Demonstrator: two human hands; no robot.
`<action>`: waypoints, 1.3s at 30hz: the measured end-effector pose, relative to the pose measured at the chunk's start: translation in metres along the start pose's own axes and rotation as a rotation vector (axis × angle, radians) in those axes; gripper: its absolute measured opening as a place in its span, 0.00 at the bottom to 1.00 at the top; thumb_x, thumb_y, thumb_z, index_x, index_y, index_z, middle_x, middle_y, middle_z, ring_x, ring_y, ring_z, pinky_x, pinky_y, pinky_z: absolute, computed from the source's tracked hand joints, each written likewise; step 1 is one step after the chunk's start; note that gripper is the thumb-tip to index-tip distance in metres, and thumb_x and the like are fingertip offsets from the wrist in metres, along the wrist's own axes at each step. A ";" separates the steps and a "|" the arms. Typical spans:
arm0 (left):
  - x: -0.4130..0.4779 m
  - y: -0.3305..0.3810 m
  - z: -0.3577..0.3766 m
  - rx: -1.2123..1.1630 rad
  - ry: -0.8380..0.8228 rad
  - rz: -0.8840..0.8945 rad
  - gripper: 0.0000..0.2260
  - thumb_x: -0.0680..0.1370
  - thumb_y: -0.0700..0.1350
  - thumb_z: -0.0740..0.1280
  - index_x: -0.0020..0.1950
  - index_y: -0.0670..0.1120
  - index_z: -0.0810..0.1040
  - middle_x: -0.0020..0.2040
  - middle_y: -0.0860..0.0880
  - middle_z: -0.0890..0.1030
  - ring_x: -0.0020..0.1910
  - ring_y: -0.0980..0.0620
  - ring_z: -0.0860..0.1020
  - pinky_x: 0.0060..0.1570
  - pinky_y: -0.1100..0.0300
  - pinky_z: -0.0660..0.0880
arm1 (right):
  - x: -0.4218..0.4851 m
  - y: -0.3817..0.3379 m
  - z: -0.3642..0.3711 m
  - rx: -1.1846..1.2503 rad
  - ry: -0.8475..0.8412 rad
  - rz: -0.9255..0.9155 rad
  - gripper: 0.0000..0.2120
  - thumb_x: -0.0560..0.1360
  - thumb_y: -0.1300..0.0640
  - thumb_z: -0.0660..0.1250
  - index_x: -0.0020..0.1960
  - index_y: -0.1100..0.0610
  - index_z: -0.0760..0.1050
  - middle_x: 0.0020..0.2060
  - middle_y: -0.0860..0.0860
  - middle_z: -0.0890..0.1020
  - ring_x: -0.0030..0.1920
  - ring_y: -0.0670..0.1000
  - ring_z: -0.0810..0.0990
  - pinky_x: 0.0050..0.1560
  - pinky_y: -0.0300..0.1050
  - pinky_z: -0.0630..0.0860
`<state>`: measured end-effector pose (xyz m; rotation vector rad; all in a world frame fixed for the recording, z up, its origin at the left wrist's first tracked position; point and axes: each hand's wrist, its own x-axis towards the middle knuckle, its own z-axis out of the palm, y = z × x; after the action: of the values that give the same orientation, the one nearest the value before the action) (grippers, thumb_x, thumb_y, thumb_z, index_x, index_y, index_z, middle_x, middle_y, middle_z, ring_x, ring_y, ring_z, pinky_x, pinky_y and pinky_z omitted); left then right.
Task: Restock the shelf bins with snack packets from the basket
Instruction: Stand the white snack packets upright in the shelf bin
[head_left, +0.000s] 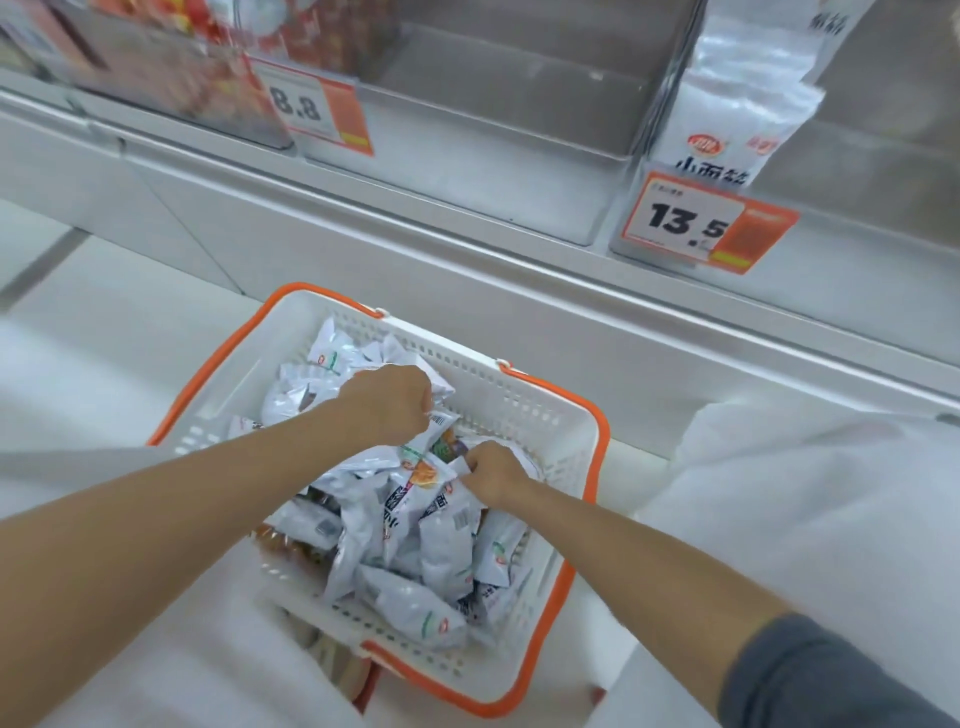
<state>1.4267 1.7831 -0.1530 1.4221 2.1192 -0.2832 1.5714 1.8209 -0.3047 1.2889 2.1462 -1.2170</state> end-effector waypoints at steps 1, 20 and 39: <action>-0.001 -0.002 0.000 -0.009 0.001 -0.002 0.08 0.76 0.42 0.64 0.53 0.50 0.79 0.55 0.48 0.79 0.52 0.45 0.79 0.54 0.52 0.78 | -0.003 0.000 -0.006 0.002 0.052 -0.013 0.12 0.74 0.66 0.63 0.33 0.65 0.69 0.34 0.63 0.73 0.37 0.57 0.75 0.39 0.42 0.65; -0.030 0.068 -0.039 -0.991 -0.159 0.452 0.10 0.69 0.38 0.77 0.48 0.39 0.81 0.42 0.45 0.84 0.41 0.50 0.83 0.43 0.59 0.80 | -0.172 -0.042 -0.216 0.332 0.549 -0.622 0.06 0.80 0.62 0.64 0.49 0.55 0.80 0.38 0.47 0.83 0.37 0.45 0.80 0.40 0.44 0.77; -0.035 0.132 -0.121 -0.912 0.252 0.584 0.17 0.69 0.48 0.77 0.53 0.47 0.77 0.49 0.49 0.82 0.43 0.56 0.80 0.41 0.62 0.78 | -0.219 -0.005 -0.265 0.859 0.594 -0.372 0.06 0.75 0.62 0.70 0.52 0.59 0.80 0.44 0.51 0.86 0.41 0.47 0.84 0.44 0.39 0.79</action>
<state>1.5142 1.8669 -0.0173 1.4155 1.5262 0.9970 1.7137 1.9183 -0.0073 1.7981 2.4136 -2.3239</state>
